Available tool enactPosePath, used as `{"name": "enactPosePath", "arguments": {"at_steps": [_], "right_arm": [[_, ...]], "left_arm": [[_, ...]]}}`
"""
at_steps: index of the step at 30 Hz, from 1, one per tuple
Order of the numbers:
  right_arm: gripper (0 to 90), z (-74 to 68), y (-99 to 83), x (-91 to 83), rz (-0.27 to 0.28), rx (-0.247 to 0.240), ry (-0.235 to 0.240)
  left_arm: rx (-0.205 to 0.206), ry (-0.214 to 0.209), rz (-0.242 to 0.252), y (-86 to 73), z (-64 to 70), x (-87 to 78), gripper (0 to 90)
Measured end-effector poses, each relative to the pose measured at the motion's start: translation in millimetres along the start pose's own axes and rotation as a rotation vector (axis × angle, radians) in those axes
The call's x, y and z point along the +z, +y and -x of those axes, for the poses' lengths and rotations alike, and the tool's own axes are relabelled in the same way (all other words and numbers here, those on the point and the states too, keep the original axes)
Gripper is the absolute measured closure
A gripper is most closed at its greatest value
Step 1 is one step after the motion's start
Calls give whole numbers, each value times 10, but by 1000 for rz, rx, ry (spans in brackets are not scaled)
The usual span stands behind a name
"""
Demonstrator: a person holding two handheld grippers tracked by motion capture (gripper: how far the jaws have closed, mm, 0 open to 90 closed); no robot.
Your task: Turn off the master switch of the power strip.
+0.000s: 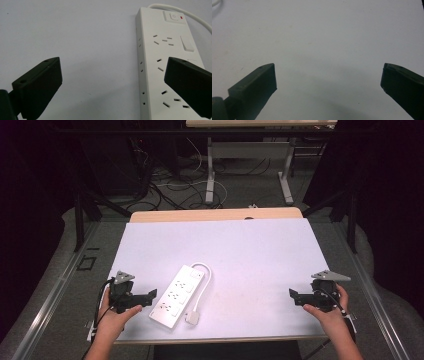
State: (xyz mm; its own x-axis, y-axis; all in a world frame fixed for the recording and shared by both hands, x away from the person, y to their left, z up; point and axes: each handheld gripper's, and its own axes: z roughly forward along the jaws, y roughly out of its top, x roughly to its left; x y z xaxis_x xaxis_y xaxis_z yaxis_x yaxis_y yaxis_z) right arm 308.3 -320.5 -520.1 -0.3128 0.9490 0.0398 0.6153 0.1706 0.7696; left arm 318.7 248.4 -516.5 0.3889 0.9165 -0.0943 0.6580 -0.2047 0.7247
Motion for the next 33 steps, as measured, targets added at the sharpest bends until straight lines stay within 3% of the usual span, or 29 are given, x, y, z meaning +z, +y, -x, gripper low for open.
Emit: {"name": "enactPosePath", "arguments": {"at_steps": [11,19,21,27,33], "right_arm": [[0,-24,-1,-18,3,-13,11],[4,-52,-3,6,7,-15,7],[4,-47,4,-4,3,-20,16],[5,-62,19,-18,7,-27,22],[74,-66,21,-12,-4,-56,26]], "left_arm": [[8,-16,-2,61,23,-82,13],[3,5,45,114,48,-217,14],[23,14,50,132,38,-254,14],[16,12,52,170,45,-295,15],[17,-3,65,210,44,-299,21]]}}
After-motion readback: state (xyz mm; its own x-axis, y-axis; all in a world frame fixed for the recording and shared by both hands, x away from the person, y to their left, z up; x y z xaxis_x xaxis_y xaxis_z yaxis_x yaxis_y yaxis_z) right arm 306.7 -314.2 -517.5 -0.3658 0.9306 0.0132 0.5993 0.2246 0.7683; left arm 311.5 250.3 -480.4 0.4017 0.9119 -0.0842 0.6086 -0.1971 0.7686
